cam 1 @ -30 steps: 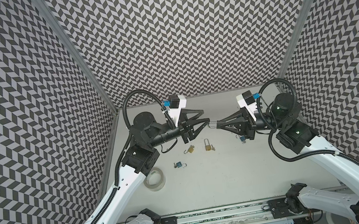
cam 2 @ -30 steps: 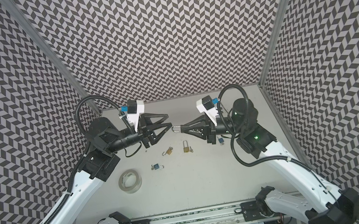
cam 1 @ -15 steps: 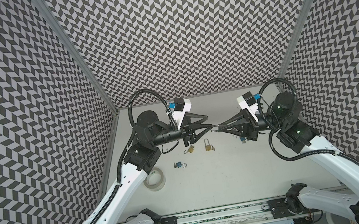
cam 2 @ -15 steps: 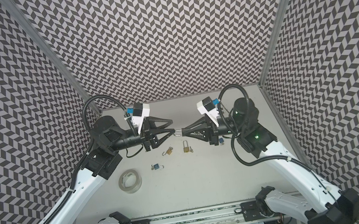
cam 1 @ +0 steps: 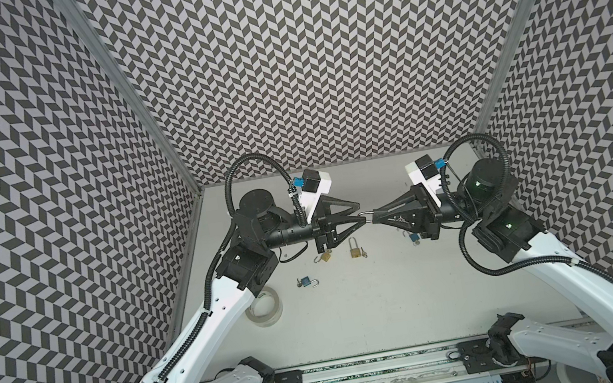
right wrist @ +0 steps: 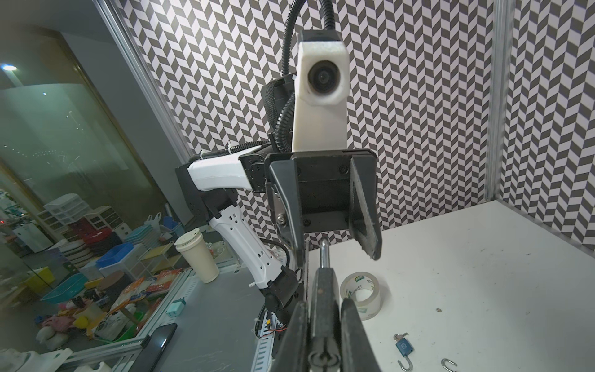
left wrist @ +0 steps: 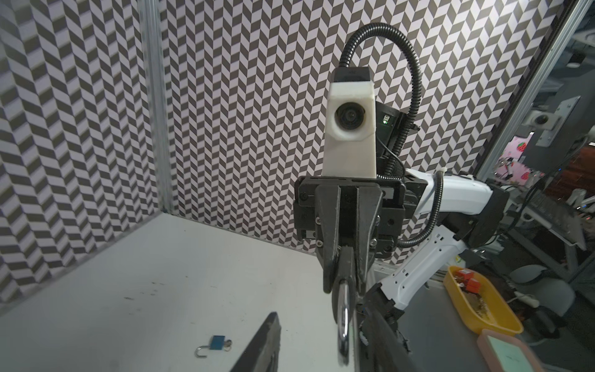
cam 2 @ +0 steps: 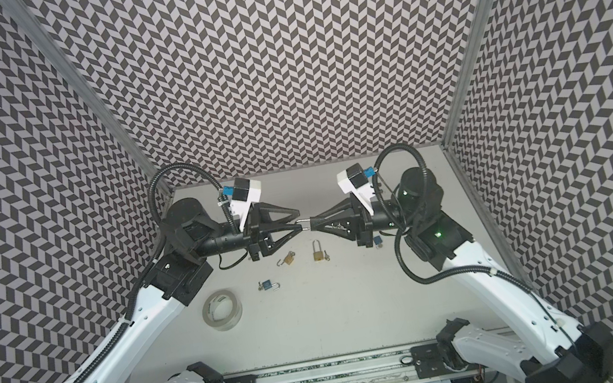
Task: Lock with the key
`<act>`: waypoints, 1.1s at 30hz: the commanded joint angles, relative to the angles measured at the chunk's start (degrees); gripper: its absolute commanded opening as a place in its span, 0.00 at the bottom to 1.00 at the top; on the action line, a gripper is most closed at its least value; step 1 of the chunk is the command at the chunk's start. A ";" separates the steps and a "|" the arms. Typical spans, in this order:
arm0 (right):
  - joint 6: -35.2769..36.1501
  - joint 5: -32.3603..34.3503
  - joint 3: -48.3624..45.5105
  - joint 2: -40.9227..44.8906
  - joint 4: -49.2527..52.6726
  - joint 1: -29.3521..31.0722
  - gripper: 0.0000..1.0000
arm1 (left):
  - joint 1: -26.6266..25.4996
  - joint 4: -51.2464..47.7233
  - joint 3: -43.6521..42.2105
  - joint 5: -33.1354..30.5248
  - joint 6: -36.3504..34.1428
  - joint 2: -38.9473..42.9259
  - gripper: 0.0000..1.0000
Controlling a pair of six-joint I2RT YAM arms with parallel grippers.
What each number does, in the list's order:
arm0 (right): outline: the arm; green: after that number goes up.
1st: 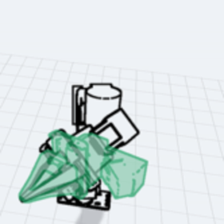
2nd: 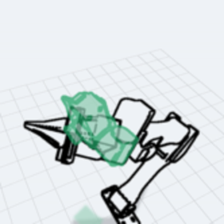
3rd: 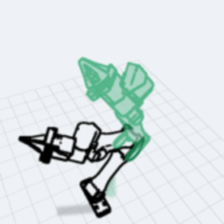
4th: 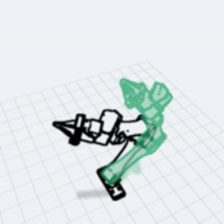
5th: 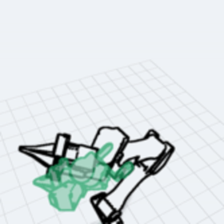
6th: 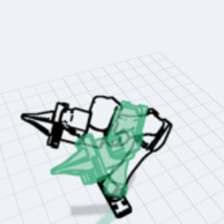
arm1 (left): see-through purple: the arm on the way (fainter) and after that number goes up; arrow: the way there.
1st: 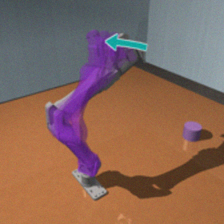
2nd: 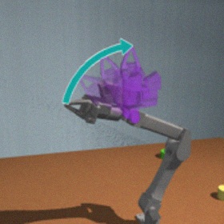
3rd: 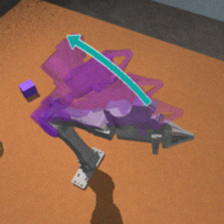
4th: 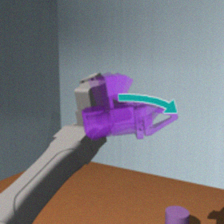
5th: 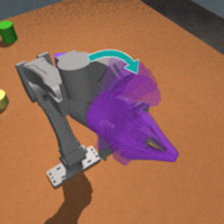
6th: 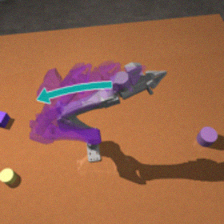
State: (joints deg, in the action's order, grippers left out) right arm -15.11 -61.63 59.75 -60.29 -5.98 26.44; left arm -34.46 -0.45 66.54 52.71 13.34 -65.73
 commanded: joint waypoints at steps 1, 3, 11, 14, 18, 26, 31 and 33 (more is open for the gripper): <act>-1.15 -1.04 -0.47 1.58 -5.03 -0.31 0.00 | -0.67 1.86 -0.52 1.52 -0.08 -0.01 0.33; -0.15 -0.71 -0.40 1.49 -3.96 -0.25 0.00 | -0.69 1.84 -0.62 1.22 -0.24 0.17 0.25; 3.77 1.67 0.78 1.57 0.88 -0.34 0.00 | -0.72 1.12 0.08 0.52 -0.84 0.84 0.31; 4.44 1.77 0.90 1.58 1.67 -0.38 0.00 | -0.65 0.85 -0.01 -0.15 -1.30 1.11 0.29; 4.10 1.82 0.75 1.80 1.24 -0.31 0.00 | -0.64 0.65 -0.01 -0.17 -1.35 1.01 0.20; 3.66 2.04 0.50 2.28 0.32 -0.35 0.00 | -0.62 0.03 -0.01 -0.50 -1.83 0.68 0.21; 3.60 2.00 0.53 2.39 0.35 -0.36 0.00 | -0.59 -0.08 -0.01 -0.54 -2.06 0.86 0.16; 3.70 1.95 0.42 2.29 0.41 -0.34 0.00 | -0.61 0.01 -0.10 -0.68 -2.03 0.93 0.12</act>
State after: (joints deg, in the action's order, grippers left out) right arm -11.99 -59.66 59.72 -59.27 -2.79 26.33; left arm -34.87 -0.27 66.13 52.21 11.97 -65.82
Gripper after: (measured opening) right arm 0.139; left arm 0.135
